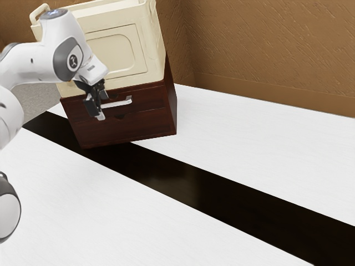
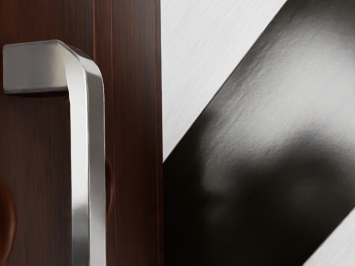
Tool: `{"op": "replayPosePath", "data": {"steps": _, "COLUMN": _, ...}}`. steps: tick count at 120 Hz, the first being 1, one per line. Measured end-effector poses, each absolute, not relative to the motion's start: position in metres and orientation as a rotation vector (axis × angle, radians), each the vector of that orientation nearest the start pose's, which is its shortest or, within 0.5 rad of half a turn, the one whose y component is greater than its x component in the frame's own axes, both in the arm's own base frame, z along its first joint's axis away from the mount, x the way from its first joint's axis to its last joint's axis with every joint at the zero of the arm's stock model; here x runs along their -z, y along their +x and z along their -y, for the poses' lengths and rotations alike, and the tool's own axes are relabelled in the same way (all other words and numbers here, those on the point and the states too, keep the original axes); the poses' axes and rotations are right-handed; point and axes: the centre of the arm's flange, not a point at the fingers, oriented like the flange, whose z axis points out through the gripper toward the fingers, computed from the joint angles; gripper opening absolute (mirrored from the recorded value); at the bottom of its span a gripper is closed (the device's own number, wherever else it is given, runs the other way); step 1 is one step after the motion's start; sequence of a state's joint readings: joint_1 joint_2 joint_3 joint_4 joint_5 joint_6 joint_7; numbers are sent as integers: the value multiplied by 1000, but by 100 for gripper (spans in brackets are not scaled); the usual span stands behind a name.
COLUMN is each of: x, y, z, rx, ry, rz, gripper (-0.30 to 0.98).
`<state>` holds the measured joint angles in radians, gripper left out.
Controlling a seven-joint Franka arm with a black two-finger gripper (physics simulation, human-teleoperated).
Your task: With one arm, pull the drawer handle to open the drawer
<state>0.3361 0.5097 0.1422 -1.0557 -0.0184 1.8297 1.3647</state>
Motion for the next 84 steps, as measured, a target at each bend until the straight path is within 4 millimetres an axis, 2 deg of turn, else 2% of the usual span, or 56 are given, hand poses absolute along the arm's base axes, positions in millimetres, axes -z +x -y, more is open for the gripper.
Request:
{"op": "replayPosePath", "data": {"steps": 53, "x": -567, "y": 660, "z": -304, "rx": 213, "ry": -2588, "rz": -1305, "gripper": 69}}
{"op": "replayPosePath", "data": {"steps": 84, "x": -561, "y": 661, "z": -303, "rx": 229, "ry": -2605, "rz": -1309, "gripper": 86}}
